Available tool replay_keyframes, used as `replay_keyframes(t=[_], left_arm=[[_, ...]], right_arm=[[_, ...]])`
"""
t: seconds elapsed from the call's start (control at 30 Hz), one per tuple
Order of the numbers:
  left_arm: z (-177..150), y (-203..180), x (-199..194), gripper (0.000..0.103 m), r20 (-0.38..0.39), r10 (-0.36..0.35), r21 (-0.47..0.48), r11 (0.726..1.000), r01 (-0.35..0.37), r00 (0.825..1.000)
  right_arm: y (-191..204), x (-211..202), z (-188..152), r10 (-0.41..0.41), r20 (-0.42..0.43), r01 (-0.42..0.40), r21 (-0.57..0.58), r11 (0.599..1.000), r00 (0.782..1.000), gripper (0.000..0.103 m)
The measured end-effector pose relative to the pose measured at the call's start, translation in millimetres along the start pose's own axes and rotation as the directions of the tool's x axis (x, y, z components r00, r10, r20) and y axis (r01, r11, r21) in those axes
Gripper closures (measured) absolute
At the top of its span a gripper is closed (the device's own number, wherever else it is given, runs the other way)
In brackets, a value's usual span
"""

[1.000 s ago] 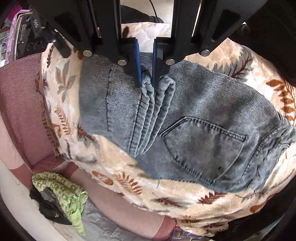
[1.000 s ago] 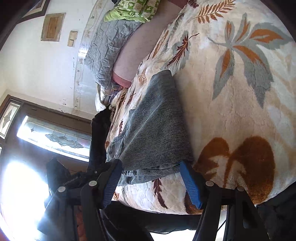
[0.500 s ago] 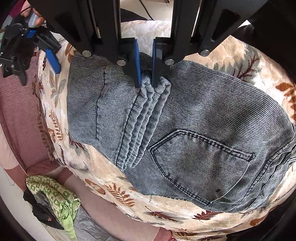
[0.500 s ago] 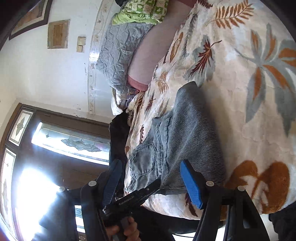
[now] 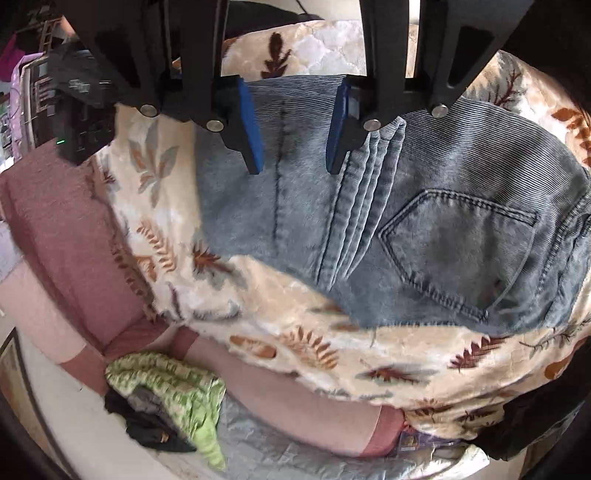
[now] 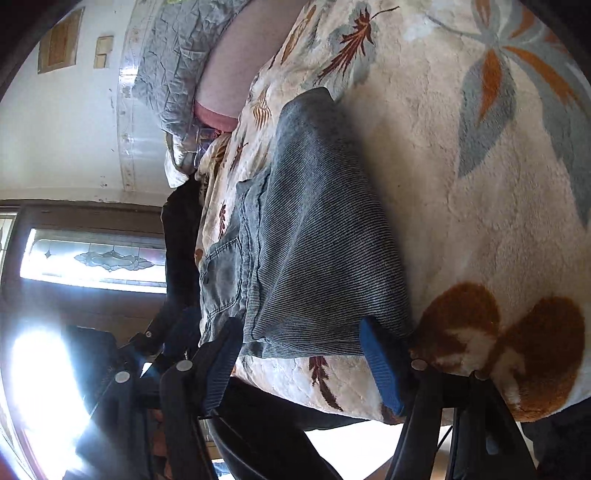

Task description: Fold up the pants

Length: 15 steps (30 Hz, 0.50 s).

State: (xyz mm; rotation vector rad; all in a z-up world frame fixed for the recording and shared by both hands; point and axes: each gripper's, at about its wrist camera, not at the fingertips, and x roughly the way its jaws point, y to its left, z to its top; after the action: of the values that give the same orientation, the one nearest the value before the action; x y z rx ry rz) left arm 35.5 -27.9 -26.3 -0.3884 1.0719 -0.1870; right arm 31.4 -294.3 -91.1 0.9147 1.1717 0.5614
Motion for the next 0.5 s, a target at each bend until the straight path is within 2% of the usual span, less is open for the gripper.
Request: replay_keyframes(t=[0.03, 0.07, 0.1, 0.13, 0.2, 0.3, 0.37, 0.4, 0.47, 0.5], left_arm=[[-4, 6, 18, 0.067, -0.069, 0.028, -0.007, 1.0, -0.029, 0.997], [-8, 12, 27, 0.071, -0.092, 0.031, -0.018, 0.999, -0.033, 0.995], [-11, 14, 24, 0.08, -0.047, 0.041, 0.0, 0.999, -0.041, 0.998], [-12, 14, 22, 0.082, -0.046, 0.046, 0.018, 0.999, -0.045, 0.998], [-11, 17, 22, 0.082, -0.053, 0.029, 0.003, 1.0, -0.029, 0.998], [-12, 23, 22, 0.083, -0.053, 0.012, -0.012, 1.0, -0.012, 0.999], [-15, 24, 21, 0.084, -0.041, 0.01, 0.0, 1.0, -0.01, 0.999], [-16, 25, 21, 0.085, -0.036, 0.006, 0.002, 1.0, -0.006, 0.999], [-16, 25, 21, 0.085, -0.033, 0.0, 0.002, 1.0, 0.0, 0.999], [-16, 25, 22, 0.085, -0.034, -0.002, 0.002, 1.0, 0.002, 0.999]], right_arm=[[7, -6, 3, 0.001, 0.008, -0.001, -0.026, 1.0, 1.0, 0.033], [15, -15, 8, 0.008, 0.035, -0.006, -0.057, 0.998, 0.999, 0.033], [22, -25, 14, 0.011, 0.063, -0.006, -0.081, 0.997, 0.998, 0.034], [27, -33, 24, -0.002, 0.091, 0.011, -0.097, 0.995, 0.996, 0.033], [32, -41, 51, -0.071, 0.137, 0.086, -0.107, 0.991, 0.988, 0.033], [16, -22, 102, -0.171, 0.127, 0.18, -0.061, 0.982, 0.977, 0.034], [3, -4, 126, -0.204, 0.098, 0.207, -0.027, 0.978, 0.974, 0.042], [-2, 6, 134, -0.195, 0.067, 0.196, -0.009, 0.981, 0.978, 0.055], [-3, 24, 142, -0.195, 0.032, 0.196, -0.018, 0.981, 0.98, 0.06], [0, 29, 145, -0.211, 0.032, 0.212, -0.036, 0.977, 0.977, 0.068]])
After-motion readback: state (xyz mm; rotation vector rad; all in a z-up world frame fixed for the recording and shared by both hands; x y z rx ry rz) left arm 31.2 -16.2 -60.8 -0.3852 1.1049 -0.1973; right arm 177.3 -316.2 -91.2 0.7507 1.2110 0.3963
